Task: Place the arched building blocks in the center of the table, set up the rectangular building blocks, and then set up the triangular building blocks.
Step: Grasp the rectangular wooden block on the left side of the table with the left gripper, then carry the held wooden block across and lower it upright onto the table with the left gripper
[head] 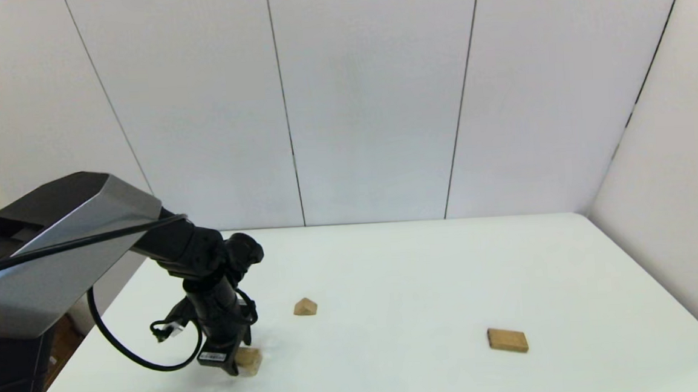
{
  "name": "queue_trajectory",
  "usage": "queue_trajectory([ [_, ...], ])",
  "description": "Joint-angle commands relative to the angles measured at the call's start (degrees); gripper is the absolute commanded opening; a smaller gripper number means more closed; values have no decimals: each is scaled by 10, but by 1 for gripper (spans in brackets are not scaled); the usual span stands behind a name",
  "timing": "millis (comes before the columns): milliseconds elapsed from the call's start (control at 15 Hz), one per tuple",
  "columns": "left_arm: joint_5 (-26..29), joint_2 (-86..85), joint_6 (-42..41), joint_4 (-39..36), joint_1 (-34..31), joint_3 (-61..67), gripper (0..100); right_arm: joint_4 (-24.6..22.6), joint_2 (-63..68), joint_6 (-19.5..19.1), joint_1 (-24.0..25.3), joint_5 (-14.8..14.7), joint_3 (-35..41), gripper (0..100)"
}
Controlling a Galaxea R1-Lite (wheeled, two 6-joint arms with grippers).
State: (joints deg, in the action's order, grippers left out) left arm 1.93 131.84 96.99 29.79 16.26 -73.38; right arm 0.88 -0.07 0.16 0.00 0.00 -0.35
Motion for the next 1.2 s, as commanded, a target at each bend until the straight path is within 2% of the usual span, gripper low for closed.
queue_trajectory([
  [67,0,0,6,1,0,0,0,0,0,0,0,0,0,100],
  [400,16,-35,7,4,1,2,0,0,0,0,0,0,0,100],
  [467,40,-59,31,5,1,-3,0,0,0,0,0,0,0,100],
  [600,51,-86,88,6,6,-18,0,0,0,0,0,0,0,100],
  [1000,53,-73,109,69,116,-51,0,0,0,0,0,0,0,100],
  [1200,51,-55,206,68,151,-99,0,0,0,0,0,0,0,100],
])
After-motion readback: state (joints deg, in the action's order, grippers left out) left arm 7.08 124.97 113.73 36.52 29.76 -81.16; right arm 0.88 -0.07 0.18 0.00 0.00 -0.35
